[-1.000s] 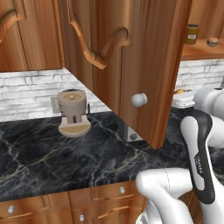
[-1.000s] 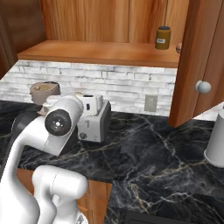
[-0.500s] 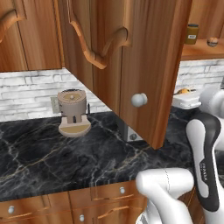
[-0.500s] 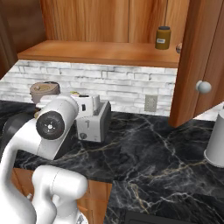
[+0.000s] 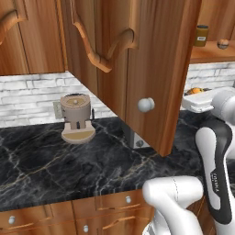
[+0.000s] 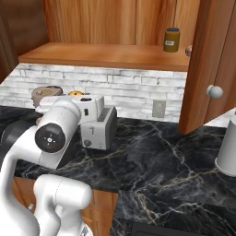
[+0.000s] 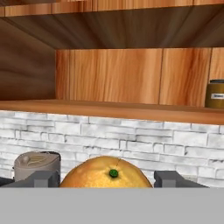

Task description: Open the cabinet. Pick the orange and tangerine from the cabinet and place them into the bowl. Then close the cabinet.

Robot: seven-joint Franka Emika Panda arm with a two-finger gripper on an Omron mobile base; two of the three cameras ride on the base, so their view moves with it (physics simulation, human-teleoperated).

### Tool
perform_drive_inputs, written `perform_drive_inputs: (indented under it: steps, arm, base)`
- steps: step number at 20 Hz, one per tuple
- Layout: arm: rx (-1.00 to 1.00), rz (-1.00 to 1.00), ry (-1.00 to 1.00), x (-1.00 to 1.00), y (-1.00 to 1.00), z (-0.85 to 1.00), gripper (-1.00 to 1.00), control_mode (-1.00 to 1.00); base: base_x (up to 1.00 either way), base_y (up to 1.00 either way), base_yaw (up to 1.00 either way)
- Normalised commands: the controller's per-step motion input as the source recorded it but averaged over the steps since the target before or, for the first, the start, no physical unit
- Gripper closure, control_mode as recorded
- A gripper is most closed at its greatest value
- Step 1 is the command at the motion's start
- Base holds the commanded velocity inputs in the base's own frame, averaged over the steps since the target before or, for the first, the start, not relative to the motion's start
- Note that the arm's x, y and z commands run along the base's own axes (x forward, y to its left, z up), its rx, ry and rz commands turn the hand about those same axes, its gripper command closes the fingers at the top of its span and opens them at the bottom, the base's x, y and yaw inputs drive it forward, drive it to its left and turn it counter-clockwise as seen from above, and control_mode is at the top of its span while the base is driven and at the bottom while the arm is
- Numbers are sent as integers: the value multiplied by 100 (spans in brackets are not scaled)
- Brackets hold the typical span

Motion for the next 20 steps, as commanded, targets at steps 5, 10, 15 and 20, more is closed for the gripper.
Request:
perform_drive_inputs:
  steps: [5, 10, 15, 20]
  arm:
    - [0, 1, 2, -11, 2, -4, 100, 100]
    - [0, 0, 0, 0, 0, 0, 100, 100]
    - [0, 0, 0, 0, 0, 0, 100, 100]
    - [0, 0, 0, 0, 0, 0, 100, 100]
  base:
    - [-11, 4, 2]
    - [-54, 23, 5]
    - [-24, 55, 1]
    - [-8, 47, -18]
